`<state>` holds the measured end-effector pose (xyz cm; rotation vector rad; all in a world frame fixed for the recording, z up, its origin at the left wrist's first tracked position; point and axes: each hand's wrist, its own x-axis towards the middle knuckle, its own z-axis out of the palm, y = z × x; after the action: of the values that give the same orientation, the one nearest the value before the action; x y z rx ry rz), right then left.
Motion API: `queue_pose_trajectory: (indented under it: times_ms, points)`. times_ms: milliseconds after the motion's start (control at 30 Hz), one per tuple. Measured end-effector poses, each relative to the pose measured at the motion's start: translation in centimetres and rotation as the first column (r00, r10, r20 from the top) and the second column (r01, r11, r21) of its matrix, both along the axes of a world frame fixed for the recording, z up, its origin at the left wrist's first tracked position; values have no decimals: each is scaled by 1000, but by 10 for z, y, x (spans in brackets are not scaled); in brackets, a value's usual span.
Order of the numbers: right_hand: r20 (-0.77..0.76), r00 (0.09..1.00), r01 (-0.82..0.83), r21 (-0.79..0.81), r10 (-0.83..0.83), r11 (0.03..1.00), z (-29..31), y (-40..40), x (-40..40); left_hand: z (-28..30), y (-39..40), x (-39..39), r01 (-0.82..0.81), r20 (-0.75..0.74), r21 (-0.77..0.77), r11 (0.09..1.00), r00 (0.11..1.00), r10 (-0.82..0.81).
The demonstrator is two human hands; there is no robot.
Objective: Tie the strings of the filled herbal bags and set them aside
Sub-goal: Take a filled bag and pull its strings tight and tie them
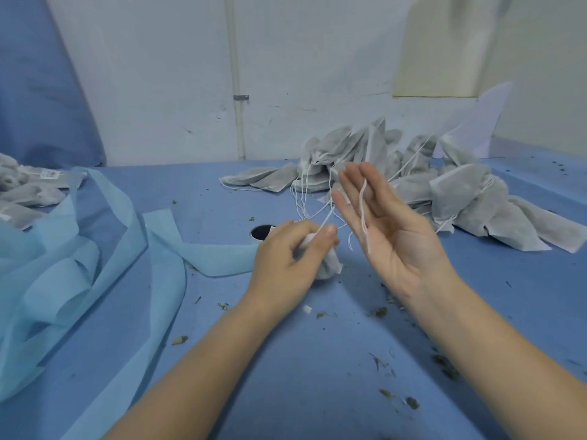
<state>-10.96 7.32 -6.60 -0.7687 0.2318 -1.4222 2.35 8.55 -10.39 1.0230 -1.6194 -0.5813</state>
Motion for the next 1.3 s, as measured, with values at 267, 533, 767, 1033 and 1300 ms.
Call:
queue_pose_trajectory:
  times_ms: [267, 533, 767, 1033, 1300]
  points:
    - [-597, 742, 127, -323, -306, 938, -10, -2, -6, 18, 3, -2, -237, 513, -307, 922, 774, 370]
    - [-838, 228, 260, -438, -495, 861, -23, -5, -2, 27, 4, -4, -225, 708, -277, 934, 609, 357]
    - [-888, 241, 384, -285, -393, 878, -9, -6, -15, 25, 0, -2, -165, 373, 1, 986, 915, 153]
    - [-65, 977, -160, 396, 201, 904, -10, -1, -10, 22, 0, -10, -90, -57, 123, 988, 994, 98]
    - [-367, 924, -44, 168, 104, 985, -21, 1, -1, 14, 1, -11, -252, 0, 66, 966, 968, 252]
